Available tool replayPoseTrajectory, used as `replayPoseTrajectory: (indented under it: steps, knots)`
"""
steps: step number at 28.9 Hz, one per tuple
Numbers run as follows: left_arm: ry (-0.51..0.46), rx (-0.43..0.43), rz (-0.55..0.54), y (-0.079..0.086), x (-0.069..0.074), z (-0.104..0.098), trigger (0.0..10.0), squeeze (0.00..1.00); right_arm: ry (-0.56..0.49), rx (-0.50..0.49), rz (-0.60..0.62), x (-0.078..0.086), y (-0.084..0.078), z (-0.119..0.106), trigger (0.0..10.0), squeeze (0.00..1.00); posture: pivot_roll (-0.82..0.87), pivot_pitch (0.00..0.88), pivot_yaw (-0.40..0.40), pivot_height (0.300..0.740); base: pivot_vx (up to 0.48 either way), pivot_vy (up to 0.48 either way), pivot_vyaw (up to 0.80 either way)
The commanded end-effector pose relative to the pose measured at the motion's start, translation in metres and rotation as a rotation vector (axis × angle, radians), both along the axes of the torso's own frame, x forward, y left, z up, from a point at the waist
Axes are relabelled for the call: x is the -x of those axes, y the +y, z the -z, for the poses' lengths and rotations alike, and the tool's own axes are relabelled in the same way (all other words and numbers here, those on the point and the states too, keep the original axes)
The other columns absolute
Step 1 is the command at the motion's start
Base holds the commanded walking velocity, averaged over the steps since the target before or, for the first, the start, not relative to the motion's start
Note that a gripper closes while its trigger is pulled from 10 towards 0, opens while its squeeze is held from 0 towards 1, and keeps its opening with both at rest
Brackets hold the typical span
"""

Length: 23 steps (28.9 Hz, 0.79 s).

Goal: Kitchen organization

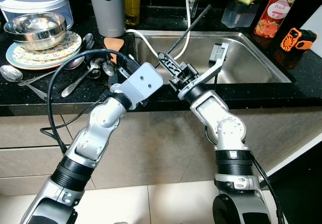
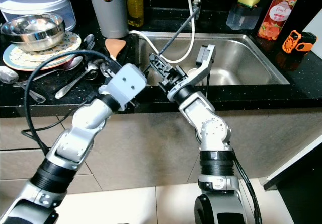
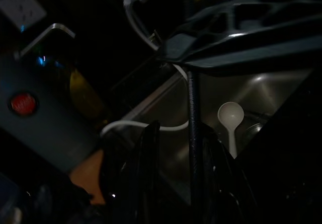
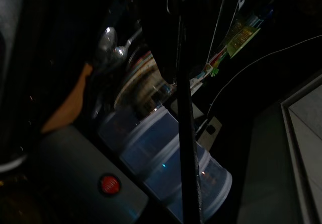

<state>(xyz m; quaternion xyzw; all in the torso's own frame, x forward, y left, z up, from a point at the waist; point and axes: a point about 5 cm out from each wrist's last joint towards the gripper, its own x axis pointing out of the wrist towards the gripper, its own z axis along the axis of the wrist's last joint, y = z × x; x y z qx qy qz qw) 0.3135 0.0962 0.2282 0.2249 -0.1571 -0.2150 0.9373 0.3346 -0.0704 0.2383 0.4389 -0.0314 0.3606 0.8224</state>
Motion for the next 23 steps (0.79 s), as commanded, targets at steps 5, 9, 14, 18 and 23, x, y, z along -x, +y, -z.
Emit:
replayPoseTrajectory:
  steps: [5,9,14,18,23]
  knots:
    - [0.046,0.309,0.040,0.015,0.017,-0.019,10.0,0.00,0.047,0.099,0.160,-0.023,-0.003,0.007,10.0,0.00,0.19,0.000,-0.074,0.740,0.000,0.000,0.00]
    - [0.134,0.338,0.145,0.009,0.033,-0.010,10.0,0.00,0.070,0.161,0.212,-0.038,0.002,0.007,10.0,0.00,0.20,0.000,-0.076,0.740,0.000,0.000,0.00]
    - [0.162,0.329,0.154,0.008,0.038,-0.005,10.0,0.00,0.077,0.294,0.244,-0.045,0.010,0.013,10.0,0.00,0.21,0.000,-0.088,0.740,0.000,0.000,0.00]
    - [0.180,0.354,0.121,0.012,0.039,-0.005,10.0,0.00,0.074,0.407,0.304,-0.054,0.020,0.021,10.0,0.00,0.22,0.000,-0.096,0.740,0.000,0.000,0.00]
    - [0.191,0.364,0.107,0.014,0.039,-0.006,10.0,0.00,0.090,0.447,0.366,-0.060,0.023,0.026,10.0,0.00,0.24,0.000,-0.107,0.740,0.000,0.000,0.00]
